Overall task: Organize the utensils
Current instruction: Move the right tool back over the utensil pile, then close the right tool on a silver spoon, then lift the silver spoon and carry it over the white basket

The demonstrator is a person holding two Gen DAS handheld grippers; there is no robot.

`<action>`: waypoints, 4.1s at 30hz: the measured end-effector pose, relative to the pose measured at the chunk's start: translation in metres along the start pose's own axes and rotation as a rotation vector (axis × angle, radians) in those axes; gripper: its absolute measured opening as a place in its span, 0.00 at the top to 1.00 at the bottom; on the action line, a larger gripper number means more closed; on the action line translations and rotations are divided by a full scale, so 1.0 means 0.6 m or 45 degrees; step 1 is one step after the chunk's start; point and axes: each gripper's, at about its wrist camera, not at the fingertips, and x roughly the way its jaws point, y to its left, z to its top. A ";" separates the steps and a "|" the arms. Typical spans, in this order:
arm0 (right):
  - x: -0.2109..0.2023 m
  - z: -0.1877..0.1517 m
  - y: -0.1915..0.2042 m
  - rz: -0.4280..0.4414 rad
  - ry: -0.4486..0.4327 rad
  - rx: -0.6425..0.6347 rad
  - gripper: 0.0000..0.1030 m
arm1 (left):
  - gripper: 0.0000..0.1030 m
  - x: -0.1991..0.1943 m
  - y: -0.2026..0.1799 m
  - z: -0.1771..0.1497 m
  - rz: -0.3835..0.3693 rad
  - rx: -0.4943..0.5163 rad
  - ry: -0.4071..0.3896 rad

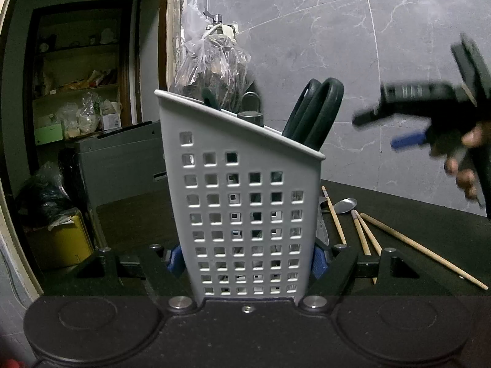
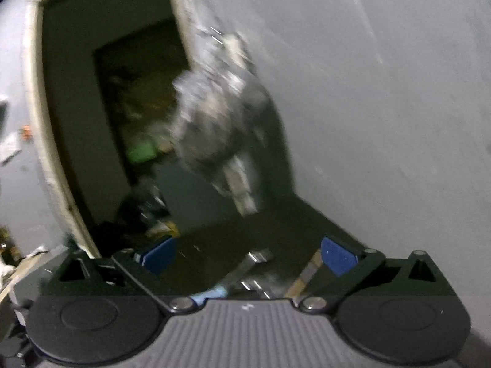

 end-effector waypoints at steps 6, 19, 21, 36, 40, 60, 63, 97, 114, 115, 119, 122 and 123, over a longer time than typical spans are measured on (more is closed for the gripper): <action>0.040 -0.048 -0.030 -0.108 0.201 0.035 0.00 | 0.26 0.000 0.000 0.000 0.000 0.000 0.001; 0.042 -0.093 -0.062 -0.168 0.299 0.129 0.00 | 0.26 0.001 0.000 0.000 0.000 0.000 0.000; 0.042 -0.095 -0.064 -0.170 0.305 0.136 0.00 | 0.26 0.000 0.000 0.000 0.000 0.001 0.000; 0.072 -0.098 -0.058 -0.170 0.343 0.102 0.00 | 0.26 0.001 -0.001 0.000 0.002 0.003 0.001; 0.091 -0.089 -0.066 -0.113 0.321 0.134 0.00 | 0.26 0.000 0.001 0.002 -0.001 0.002 0.002; 0.150 -0.074 -0.082 -0.128 0.280 0.269 0.70 | 0.26 0.000 0.001 0.002 -0.001 0.002 0.002; 0.151 -0.076 -0.088 -0.135 0.280 0.289 0.77 | 0.26 0.000 0.001 0.002 -0.001 0.003 0.002; -0.062 -0.040 0.108 -0.190 -0.151 -0.512 0.99 | 0.26 0.000 0.001 0.003 -0.002 0.004 0.002; -0.077 -0.053 0.157 -0.147 -0.191 -0.680 0.99 | 0.26 0.000 0.001 0.004 -0.004 0.001 0.002; -0.079 -0.052 0.160 -0.142 -0.197 -0.686 0.99 | 0.26 0.001 0.001 0.003 -0.003 0.002 0.003; -0.086 -0.042 0.177 -0.127 -0.239 -0.726 0.99 | 0.26 0.000 0.001 0.004 -0.003 0.002 0.003; -0.102 -0.027 0.195 -0.115 -0.302 -0.763 0.99 | 0.26 0.000 0.001 0.004 -0.002 0.003 0.002; -0.108 -0.021 0.202 -0.108 -0.326 -0.780 0.99 | 0.26 0.000 0.001 0.004 -0.001 0.004 0.002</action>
